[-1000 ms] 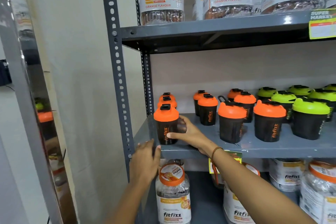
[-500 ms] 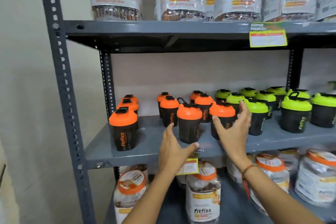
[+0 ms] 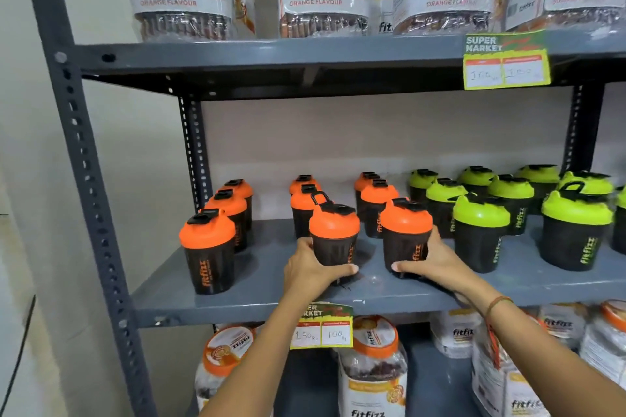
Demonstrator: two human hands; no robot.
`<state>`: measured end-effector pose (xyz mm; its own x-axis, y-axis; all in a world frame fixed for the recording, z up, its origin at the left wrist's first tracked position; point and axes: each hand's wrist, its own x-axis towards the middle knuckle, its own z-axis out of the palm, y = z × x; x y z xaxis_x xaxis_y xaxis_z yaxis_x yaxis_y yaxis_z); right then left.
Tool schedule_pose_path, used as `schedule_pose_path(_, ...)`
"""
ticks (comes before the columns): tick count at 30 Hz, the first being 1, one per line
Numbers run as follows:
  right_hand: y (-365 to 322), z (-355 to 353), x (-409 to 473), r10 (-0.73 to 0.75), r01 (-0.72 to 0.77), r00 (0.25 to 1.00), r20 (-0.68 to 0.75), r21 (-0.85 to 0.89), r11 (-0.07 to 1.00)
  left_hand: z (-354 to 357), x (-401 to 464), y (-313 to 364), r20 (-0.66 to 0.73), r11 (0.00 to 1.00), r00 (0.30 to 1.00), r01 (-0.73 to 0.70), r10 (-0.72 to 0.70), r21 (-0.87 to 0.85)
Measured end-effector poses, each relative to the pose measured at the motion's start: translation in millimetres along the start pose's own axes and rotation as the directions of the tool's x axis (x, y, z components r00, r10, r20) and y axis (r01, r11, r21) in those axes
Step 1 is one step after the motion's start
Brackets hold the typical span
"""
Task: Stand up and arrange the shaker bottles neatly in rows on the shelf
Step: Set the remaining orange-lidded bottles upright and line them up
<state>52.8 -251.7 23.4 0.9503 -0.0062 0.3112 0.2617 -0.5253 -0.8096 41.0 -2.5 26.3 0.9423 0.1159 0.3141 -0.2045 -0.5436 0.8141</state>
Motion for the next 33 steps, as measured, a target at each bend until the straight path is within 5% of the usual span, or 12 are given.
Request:
schedule_pose_path(17,-2.9,1.4,-3.4,-0.059,0.056,0.997,0.059,0.042,0.998,-52.4,0.0,-25.4,0.272,0.977,0.962,0.090,-0.034,-0.196)
schedule_pose_path(33,-4.6,0.5,-10.8,-0.063,0.062,0.997,0.044,0.019,0.998,-43.1,-0.6,-32.5,0.169,0.970,0.985,0.056,-0.016,-0.237)
